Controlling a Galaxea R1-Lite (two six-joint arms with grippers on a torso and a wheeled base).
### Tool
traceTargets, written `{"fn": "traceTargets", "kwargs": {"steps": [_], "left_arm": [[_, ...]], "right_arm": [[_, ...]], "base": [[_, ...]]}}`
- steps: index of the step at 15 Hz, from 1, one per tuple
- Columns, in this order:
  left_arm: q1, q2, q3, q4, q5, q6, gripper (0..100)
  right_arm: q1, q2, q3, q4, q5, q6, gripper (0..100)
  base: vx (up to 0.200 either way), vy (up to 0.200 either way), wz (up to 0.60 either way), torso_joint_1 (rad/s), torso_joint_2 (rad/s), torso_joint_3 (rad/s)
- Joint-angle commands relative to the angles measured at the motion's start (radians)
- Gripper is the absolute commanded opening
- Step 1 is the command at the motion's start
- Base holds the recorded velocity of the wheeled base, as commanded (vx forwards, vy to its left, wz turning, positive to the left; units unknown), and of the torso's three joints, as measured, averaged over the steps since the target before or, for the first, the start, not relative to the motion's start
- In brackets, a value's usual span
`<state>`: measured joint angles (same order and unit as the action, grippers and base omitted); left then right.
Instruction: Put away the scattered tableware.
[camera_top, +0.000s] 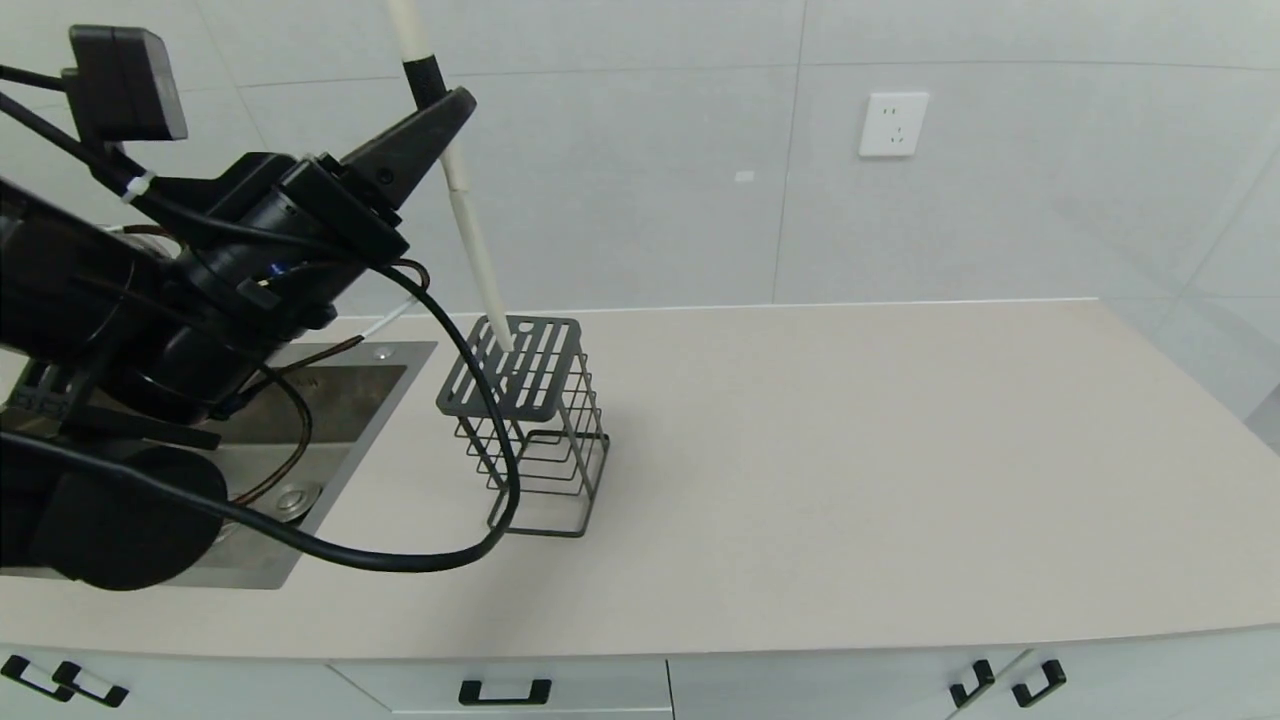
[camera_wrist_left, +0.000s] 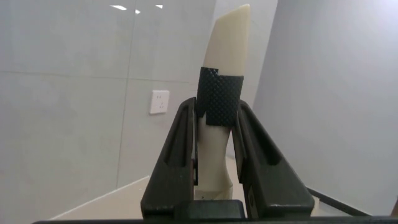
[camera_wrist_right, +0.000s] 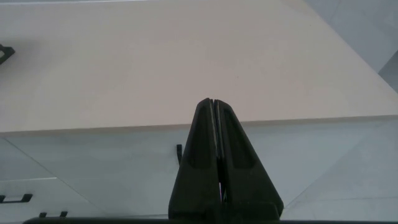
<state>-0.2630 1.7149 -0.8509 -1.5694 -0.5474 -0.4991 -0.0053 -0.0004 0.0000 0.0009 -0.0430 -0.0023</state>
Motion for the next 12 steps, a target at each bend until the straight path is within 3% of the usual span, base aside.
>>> {"fn": "traceTargets", "kwargs": {"steps": [1,4,5,8,10,12], "left_arm": [[-0.001,0.020,-0.004,-0.001,-0.019,0.001,0],[-0.013,0.069,-0.025,-0.001,-0.075,0.028,0],[-0.013,0.123,-0.099,-0.001,-0.091,0.067,0],[-0.012,0.183,-0.183,-0.001,-0.174,0.073,0],[-0.012,0.186,-0.186,-0.001,-0.180,0.073,0],[0.008,0.207,-0.247,-0.001,-0.184,0.073,0]], "right_arm": [[-0.001,0.000,0.000,0.001,0.000,0.001,0],[0.001,0.000,0.000,-0.001,0.000,0.002,0],[-0.001,0.000,0.000,-0.001,0.000,0.004,0],[0.001,0.000,0.000,-0.001,-0.002,0.005,0],[0.001,0.000,0.000,-0.001,-0.002,0.005,0],[0.001,0.000,0.000,-0.001,-0.002,0.005,0]], "base": [[0.000,0.000,0.00,0.000,0.00,0.000],[0.000,0.000,0.00,0.000,0.00,0.000],[0.000,0.000,0.00,0.000,0.00,0.000],[0.000,0.000,0.00,0.000,0.00,0.000],[0.000,0.000,0.00,-0.040,0.09,0.047],[0.000,0.000,0.00,-0.146,0.31,0.168]]}}
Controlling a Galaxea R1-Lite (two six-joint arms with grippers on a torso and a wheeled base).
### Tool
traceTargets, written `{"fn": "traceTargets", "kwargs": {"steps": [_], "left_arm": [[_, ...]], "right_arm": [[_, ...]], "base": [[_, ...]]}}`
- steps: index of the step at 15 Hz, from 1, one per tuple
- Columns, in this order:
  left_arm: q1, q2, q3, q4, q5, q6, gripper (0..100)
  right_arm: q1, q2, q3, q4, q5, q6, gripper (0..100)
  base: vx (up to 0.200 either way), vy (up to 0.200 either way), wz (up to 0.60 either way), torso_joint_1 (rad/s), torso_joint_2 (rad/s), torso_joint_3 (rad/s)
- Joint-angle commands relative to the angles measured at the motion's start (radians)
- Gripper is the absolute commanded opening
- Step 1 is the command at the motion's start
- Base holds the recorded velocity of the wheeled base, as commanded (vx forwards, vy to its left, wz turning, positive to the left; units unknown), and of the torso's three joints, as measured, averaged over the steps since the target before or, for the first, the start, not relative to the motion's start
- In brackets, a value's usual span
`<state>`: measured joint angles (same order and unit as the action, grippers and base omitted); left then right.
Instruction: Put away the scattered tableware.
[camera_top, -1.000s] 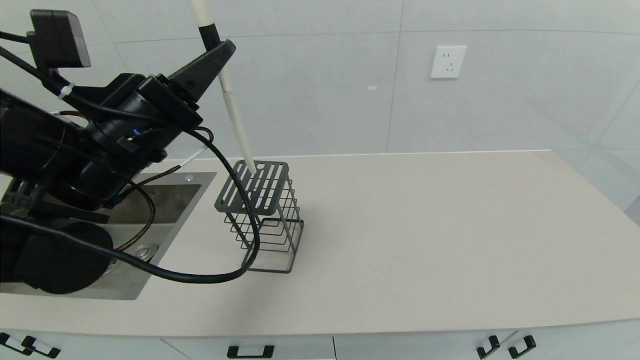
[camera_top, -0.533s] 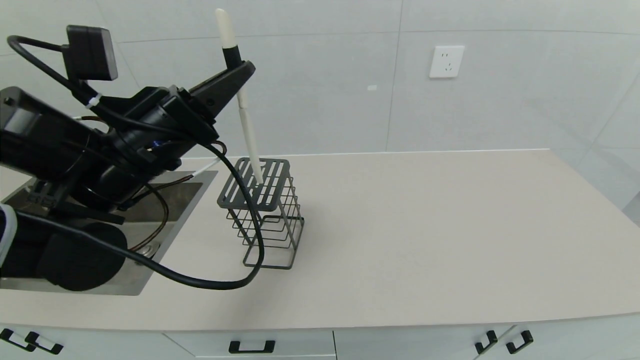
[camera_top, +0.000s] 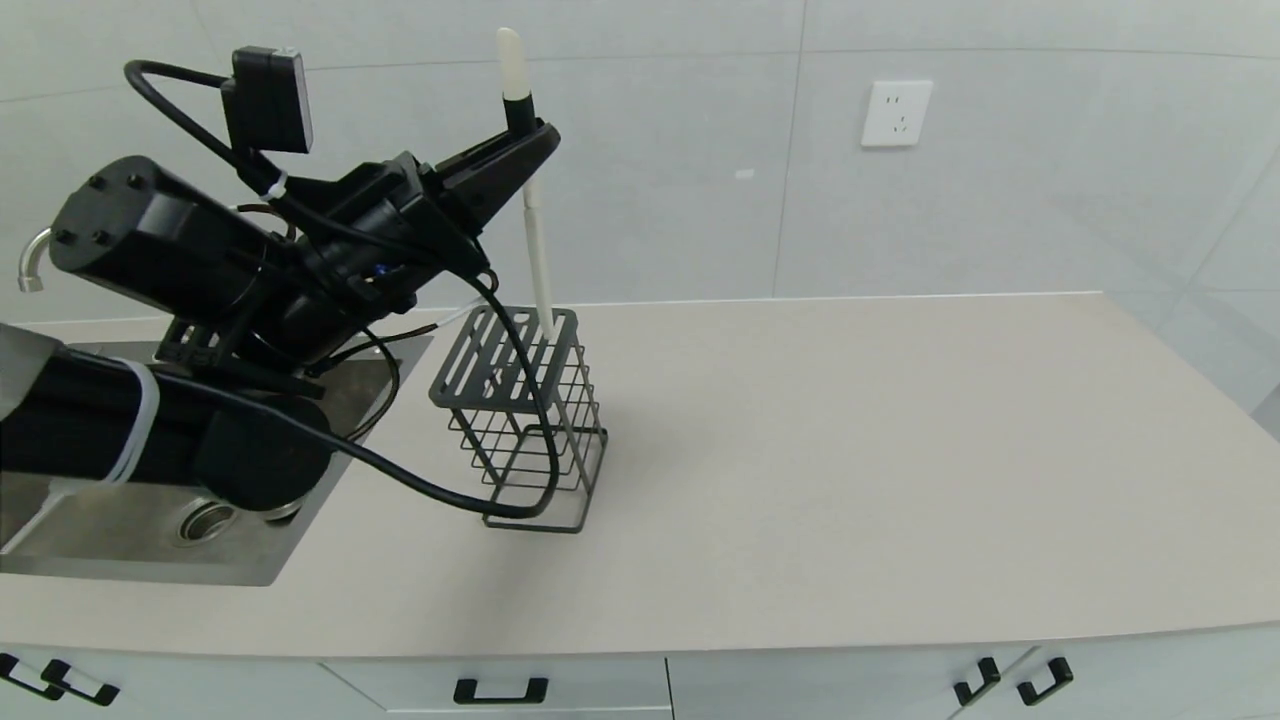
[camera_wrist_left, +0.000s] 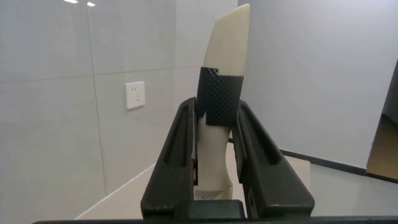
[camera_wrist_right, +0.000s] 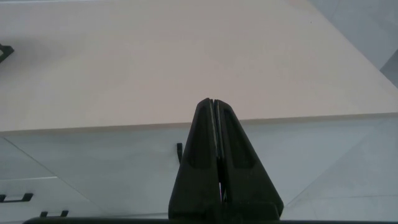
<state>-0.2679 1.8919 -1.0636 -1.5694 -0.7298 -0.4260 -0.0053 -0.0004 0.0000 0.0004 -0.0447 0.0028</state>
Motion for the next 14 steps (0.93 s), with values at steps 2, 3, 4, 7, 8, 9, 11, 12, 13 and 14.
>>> {"fn": "traceTargets", "kwargs": {"steps": [2,3,4,7,8,9,11,12,13,14], "left_arm": [[0.055,0.082,-0.151,-0.001,-0.060,0.000,0],[0.084,0.108,-0.216,-0.001,-0.131,0.001,0],[0.084,0.107,-0.226,-0.001,-0.154,0.001,0],[0.081,0.105,-0.237,-0.001,-0.158,-0.007,0],[0.085,0.110,-0.248,-0.001,-0.161,-0.008,0],[0.085,0.113,-0.249,-0.001,-0.163,-0.008,0],[0.081,0.105,-0.251,-0.001,-0.163,-0.008,0],[0.053,0.073,-0.251,-0.001,-0.163,-0.010,0],[0.027,0.039,-0.263,-0.001,-0.163,-0.023,0],[0.021,0.033,-0.268,-0.001,-0.163,-0.025,0]], "right_arm": [[0.001,0.000,0.000,0.000,0.000,0.008,0],[-0.001,0.000,0.000,-0.002,0.000,0.017,0],[0.001,0.000,0.000,-0.002,0.000,0.017,0],[-0.001,0.000,0.000,-0.002,0.000,0.017,0],[0.001,0.000,0.000,-0.002,0.000,0.017,0],[0.001,0.000,0.000,-0.002,0.000,0.017,0],[0.001,0.000,0.000,-0.002,0.000,0.017,0],[0.001,0.000,0.000,-0.002,0.000,0.017,0],[0.001,0.000,0.000,-0.002,0.000,0.016,0],[0.001,0.000,0.000,-0.002,0.000,0.017,0]], "base": [[0.000,0.000,0.00,-0.159,0.35,0.193],[0.000,0.000,0.00,-0.163,0.37,0.198],[0.000,0.000,0.00,-0.159,0.35,0.193],[0.000,0.000,0.00,-0.170,0.39,0.212],[0.000,0.000,0.00,-0.178,0.41,0.227],[0.000,0.000,0.00,-0.222,0.49,0.281],[0.000,0.000,0.00,-0.234,0.54,0.303],[0.000,0.000,0.00,-0.242,0.54,0.310],[0.000,0.000,0.00,-0.232,0.55,0.315],[0.000,0.000,0.00,-0.232,0.55,0.310]]}}
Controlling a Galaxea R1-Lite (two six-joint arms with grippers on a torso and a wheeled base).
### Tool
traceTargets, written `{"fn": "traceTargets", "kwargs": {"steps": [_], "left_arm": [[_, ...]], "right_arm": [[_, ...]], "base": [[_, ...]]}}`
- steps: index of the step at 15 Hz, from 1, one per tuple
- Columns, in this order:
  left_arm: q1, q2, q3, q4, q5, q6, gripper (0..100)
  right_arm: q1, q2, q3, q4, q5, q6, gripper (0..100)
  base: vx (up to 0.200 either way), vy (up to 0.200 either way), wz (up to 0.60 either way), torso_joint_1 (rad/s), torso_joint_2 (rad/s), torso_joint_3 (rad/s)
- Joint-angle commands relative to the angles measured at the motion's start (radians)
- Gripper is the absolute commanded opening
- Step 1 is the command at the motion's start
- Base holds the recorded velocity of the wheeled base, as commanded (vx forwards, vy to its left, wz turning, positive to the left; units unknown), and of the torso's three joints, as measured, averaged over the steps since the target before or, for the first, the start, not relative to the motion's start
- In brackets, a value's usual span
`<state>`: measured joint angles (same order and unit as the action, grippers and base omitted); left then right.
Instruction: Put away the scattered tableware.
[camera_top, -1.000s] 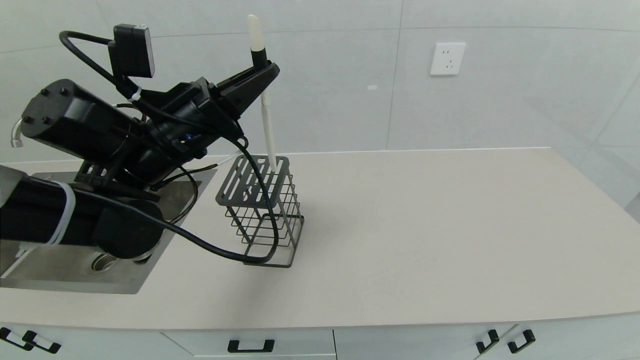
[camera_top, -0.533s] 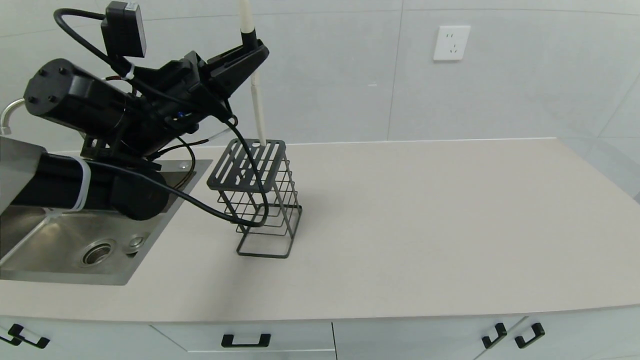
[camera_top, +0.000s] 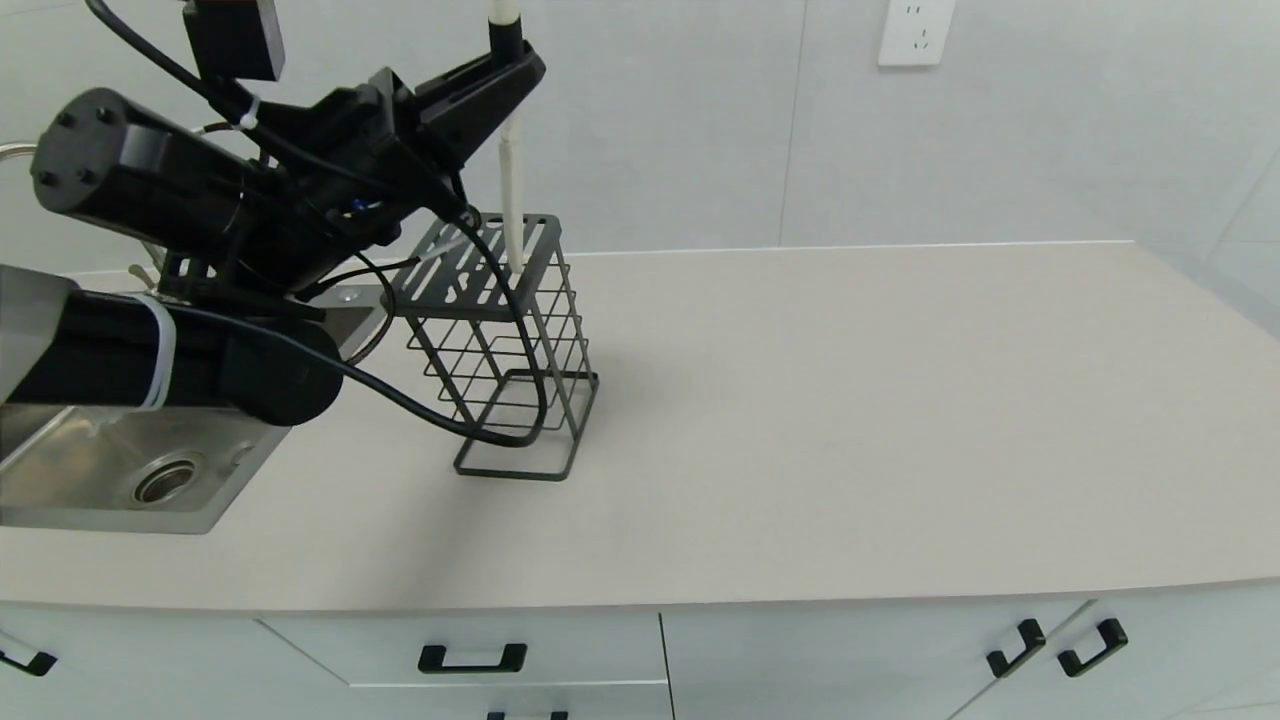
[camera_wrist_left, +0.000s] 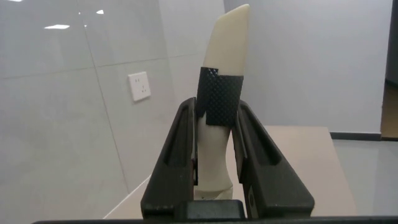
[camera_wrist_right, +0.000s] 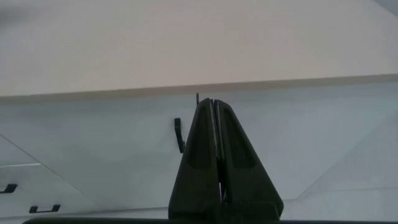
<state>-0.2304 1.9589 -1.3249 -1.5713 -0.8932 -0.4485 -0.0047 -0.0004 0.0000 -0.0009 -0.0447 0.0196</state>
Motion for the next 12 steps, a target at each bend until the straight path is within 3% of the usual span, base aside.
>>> {"fn": "traceTargets", "kwargs": {"steps": [1,3,5,10,12], "left_arm": [[-0.061,-0.066,-0.079,0.000,0.000,-0.012,0],[-0.043,-0.061,-0.109,0.000,0.005,-0.029,0],[0.022,-0.045,-0.120,0.000,0.005,-0.016,0],[0.040,-0.077,-0.226,0.000,0.005,-0.024,0],[0.022,-0.198,-0.287,0.000,0.005,-0.093,0]], "right_arm": [[0.000,0.000,0.000,-0.001,0.000,0.000,0],[0.000,0.000,0.000,-0.001,0.000,-0.001,0],[-0.001,0.000,0.000,-0.001,0.000,-0.001,0],[0.000,0.000,0.000,0.002,-0.009,-0.033,0],[0.000,0.000,0.000,0.002,-0.009,-0.035,0]], "base": [[0.000,0.000,0.00,-0.237,0.54,0.310],[0.000,0.000,0.00,-0.222,0.53,0.315],[0.000,0.000,0.00,-0.210,0.51,0.322],[0.000,0.000,0.00,-0.120,0.32,0.194],[0.000,0.000,0.00,-0.011,0.03,0.016]]}}
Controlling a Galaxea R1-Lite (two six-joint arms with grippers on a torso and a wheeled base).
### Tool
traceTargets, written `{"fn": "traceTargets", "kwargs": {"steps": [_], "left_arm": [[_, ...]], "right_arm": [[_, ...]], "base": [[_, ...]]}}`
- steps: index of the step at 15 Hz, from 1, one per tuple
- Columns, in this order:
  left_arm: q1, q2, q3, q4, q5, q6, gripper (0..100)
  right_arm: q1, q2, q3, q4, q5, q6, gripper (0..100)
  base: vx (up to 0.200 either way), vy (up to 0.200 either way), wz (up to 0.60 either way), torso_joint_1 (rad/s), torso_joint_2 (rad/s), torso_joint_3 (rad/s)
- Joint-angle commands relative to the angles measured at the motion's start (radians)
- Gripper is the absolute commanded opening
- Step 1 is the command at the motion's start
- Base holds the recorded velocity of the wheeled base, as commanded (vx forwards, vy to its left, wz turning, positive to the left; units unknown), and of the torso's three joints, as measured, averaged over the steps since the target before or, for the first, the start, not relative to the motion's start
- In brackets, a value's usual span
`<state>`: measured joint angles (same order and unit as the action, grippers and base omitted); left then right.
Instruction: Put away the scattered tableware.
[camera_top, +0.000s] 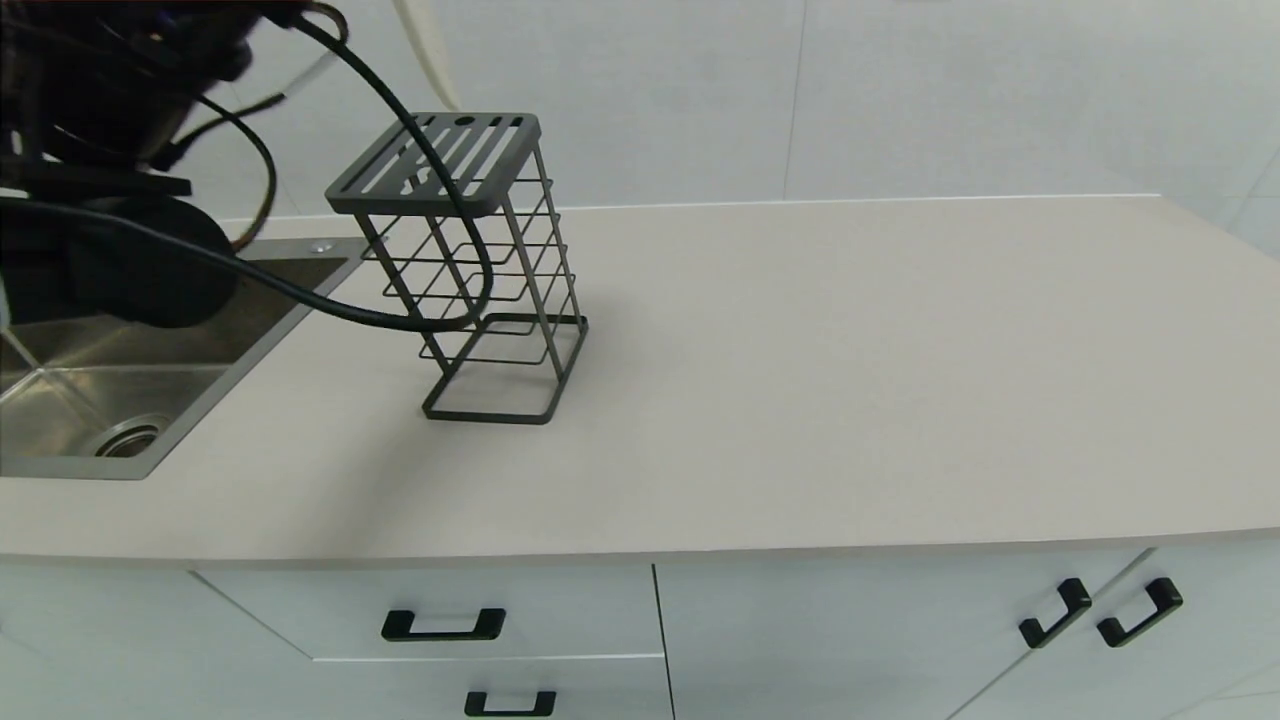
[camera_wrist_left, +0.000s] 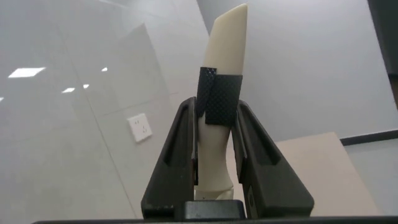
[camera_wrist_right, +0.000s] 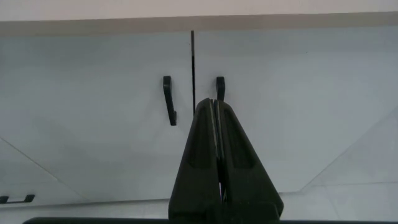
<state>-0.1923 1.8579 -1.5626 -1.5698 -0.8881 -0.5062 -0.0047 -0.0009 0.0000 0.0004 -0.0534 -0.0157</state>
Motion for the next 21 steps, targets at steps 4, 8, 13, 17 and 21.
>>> {"fn": "traceTargets", "kwargs": {"steps": [4,8,13,17,21], "left_arm": [[-0.042,-0.149,-0.025,-0.001,0.001,-0.072,0],[-0.042,-0.146,0.076,-0.001,0.014,-0.051,0],[-0.032,-0.126,0.262,-0.001,0.015,-0.028,0],[-0.032,-0.045,0.289,-0.001,0.014,-0.006,0],[-0.038,0.029,0.207,-0.001,0.009,0.031,0]], "right_arm": [[0.000,0.001,0.000,0.001,0.006,0.000,0],[0.000,0.001,0.000,0.001,0.007,0.007,0],[0.000,0.001,0.000,0.001,0.007,0.008,0],[-0.001,0.001,0.000,0.001,0.007,0.008,0],[-0.001,0.001,0.000,0.001,0.007,0.008,0]], "base": [[0.000,0.000,0.00,0.000,0.00,0.000],[0.000,0.000,0.00,0.128,-0.32,-0.193],[0.000,0.000,0.00,0.188,-0.44,-0.249],[0.000,0.000,0.00,0.028,-0.06,-0.033],[0.000,0.000,0.00,0.000,0.00,0.000]]}}
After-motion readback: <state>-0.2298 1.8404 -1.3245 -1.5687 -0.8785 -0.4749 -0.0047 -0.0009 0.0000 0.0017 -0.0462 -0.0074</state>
